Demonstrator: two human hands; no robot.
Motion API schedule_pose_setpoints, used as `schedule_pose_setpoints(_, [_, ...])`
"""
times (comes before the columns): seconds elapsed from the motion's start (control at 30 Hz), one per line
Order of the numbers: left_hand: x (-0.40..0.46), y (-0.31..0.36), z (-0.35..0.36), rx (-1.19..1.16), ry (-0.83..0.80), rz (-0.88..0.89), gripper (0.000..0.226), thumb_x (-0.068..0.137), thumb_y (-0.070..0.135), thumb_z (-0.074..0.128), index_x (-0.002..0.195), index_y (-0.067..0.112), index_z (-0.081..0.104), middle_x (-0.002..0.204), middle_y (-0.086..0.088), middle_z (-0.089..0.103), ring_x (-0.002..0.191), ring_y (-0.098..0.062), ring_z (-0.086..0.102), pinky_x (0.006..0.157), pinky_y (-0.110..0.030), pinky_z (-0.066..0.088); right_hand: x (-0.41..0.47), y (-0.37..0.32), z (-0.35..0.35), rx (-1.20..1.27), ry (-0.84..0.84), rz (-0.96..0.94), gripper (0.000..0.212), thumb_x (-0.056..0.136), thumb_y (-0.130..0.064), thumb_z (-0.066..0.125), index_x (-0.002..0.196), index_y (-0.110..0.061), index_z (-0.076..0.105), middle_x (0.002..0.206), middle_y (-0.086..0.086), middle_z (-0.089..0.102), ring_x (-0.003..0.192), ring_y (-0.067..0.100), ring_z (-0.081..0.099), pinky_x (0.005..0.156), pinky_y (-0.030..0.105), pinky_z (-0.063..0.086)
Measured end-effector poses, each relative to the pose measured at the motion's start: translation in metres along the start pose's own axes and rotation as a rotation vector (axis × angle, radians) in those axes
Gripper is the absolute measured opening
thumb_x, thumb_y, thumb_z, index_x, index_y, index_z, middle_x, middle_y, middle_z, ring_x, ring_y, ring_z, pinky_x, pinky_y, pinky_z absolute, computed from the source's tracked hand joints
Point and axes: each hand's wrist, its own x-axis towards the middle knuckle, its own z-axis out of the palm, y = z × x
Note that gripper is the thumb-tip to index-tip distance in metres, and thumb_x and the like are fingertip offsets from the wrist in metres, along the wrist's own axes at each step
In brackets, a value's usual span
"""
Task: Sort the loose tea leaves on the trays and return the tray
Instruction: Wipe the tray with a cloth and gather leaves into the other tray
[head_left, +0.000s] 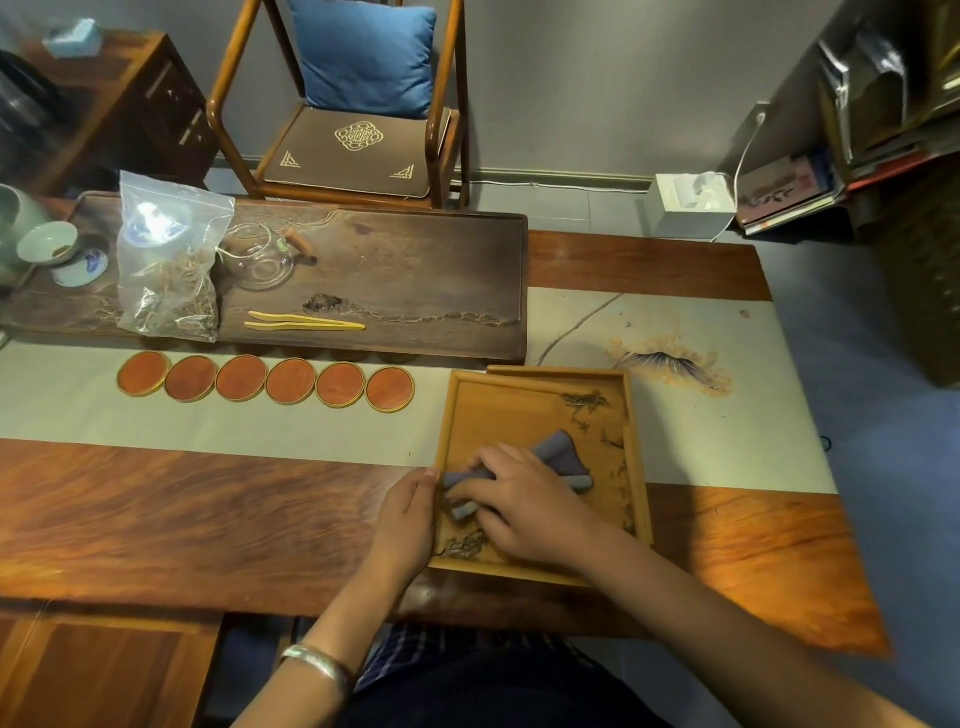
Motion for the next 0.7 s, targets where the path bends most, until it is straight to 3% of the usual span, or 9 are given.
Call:
schedule_pose_setpoints(0.1, [0.001,-0.001,-0.001,-0.031,0.032,-0.022,0.042,0.102,0.014,0.037,0.07,-0.002,0.059,0.065,-0.01,0.058,0.063,-0.017,0.052,0.059,-0.028,0.039,-0.001,-0.007,0.005,0.012,-0.044,-0.059,0.029,0.084,-0.013,0.054,0.11,-0.016,0.066,0.106,0.008,0.052,0.102,0.023,0.046,0.087,0.035,0.037])
schedule_pose_setpoints(0.17, [0.0,-0.003,-0.003,-0.081,0.022,-0.031,0.044,0.102,0.016,0.038,0.058,0.011,0.045,0.05,0.004,0.045,0.05,-0.01,0.04,0.05,-0.025,0.032,-0.005,-0.011,0.008,0.039,-0.068,-0.092,0.029,0.083,-0.012,0.054,0.11,-0.017,0.065,0.105,0.008,0.052,0.1,0.023,0.046,0.087,0.035,0.036])
schedule_pose_setpoints(0.27, [0.0,-0.006,-0.004,-0.136,0.02,-0.029,0.051,0.101,0.015,0.04,0.051,0.024,0.038,0.041,0.009,0.037,0.041,0.0,0.033,0.043,-0.016,0.03,-0.009,-0.014,0.009,0.061,-0.1,-0.106,0.029,0.084,-0.013,0.054,0.11,-0.019,0.066,0.105,0.007,0.052,0.1,0.022,0.046,0.088,0.035,0.038])
schedule_pose_setpoints(0.47, [0.0,-0.01,-0.003,-0.149,0.011,-0.008,0.047,0.101,0.014,0.04,0.055,0.021,0.039,0.046,0.01,0.039,0.047,-0.003,0.036,0.048,-0.019,0.032,-0.011,-0.013,0.006,0.057,-0.141,-0.128,0.029,0.084,-0.012,0.054,0.109,-0.018,0.066,0.105,0.008,0.052,0.1,0.023,0.046,0.087,0.036,0.038])
schedule_pose_setpoints(0.6, [0.0,-0.011,-0.002,-0.111,0.006,0.001,0.042,0.101,0.015,0.039,0.059,0.017,0.044,0.053,0.006,0.044,0.055,-0.01,0.043,0.056,-0.029,0.035,-0.014,-0.012,0.004,0.062,-0.156,-0.13,0.028,0.084,-0.011,0.054,0.108,-0.018,0.066,0.105,0.007,0.052,0.1,0.022,0.047,0.088,0.036,0.038])
schedule_pose_setpoints(0.7, [-0.002,-0.009,-0.002,-0.12,0.004,0.011,0.044,0.101,0.014,0.038,0.059,0.018,0.048,0.051,0.007,0.051,0.052,-0.006,0.046,0.053,-0.021,0.038,-0.018,-0.009,0.0,0.078,-0.168,-0.13,0.028,0.083,-0.01,0.056,0.106,-0.018,0.067,0.105,0.005,0.053,0.101,0.021,0.048,0.089,0.035,0.038])
